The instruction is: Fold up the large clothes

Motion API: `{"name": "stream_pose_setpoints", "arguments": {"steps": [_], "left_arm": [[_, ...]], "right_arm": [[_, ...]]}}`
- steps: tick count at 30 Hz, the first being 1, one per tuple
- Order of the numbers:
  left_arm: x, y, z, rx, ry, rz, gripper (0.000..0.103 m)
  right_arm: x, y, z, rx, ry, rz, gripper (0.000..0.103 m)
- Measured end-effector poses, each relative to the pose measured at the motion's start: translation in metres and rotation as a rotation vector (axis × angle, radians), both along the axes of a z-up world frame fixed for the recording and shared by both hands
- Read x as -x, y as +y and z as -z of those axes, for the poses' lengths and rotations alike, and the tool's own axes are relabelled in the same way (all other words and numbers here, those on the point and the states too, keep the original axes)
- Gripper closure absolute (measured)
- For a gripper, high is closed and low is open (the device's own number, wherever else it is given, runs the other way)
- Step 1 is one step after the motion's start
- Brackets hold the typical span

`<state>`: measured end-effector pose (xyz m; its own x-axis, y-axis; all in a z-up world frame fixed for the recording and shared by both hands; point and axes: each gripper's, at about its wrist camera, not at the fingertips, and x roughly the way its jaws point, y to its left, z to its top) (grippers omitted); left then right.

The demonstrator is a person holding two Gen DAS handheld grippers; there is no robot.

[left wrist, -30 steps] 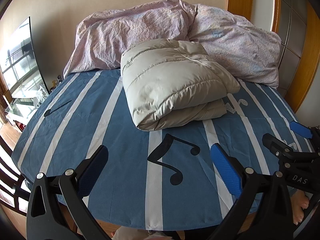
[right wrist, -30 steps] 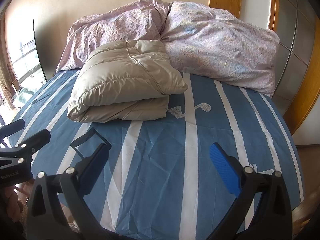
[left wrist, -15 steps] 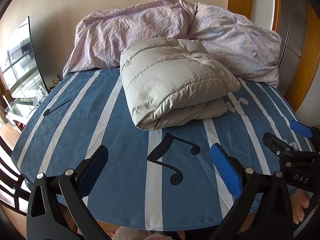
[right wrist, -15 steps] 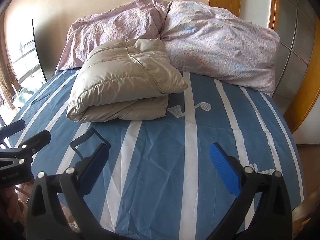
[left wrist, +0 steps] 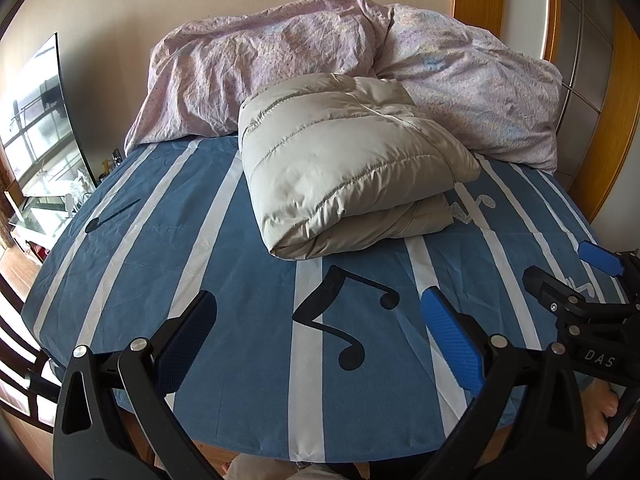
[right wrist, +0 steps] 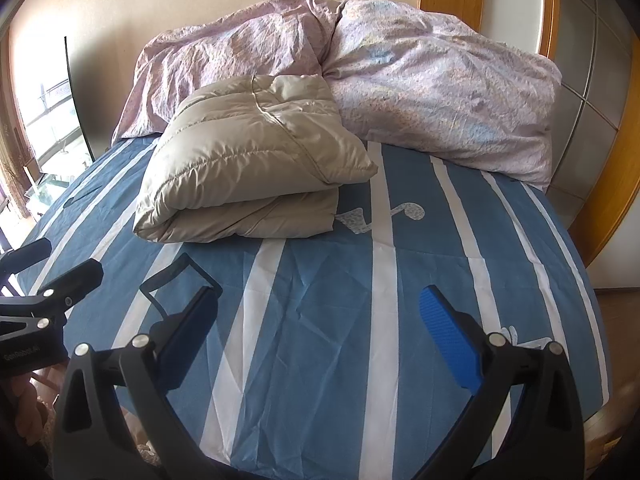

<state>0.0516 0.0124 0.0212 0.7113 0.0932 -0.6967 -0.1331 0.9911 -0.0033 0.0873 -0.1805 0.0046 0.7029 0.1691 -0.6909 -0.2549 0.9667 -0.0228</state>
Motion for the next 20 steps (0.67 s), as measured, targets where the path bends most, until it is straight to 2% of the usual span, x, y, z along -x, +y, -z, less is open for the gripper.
{"name": "stream_pose_setpoints", "arguments": {"steps": [20], "left_arm": [[-0.0013, -0.0024, 0.0039, 0.000, 0.006, 0.010, 0.001]], "right_arm": [[-0.0009, 0.0001, 0.0012, -0.001, 0.002, -0.001, 0.002]]}}
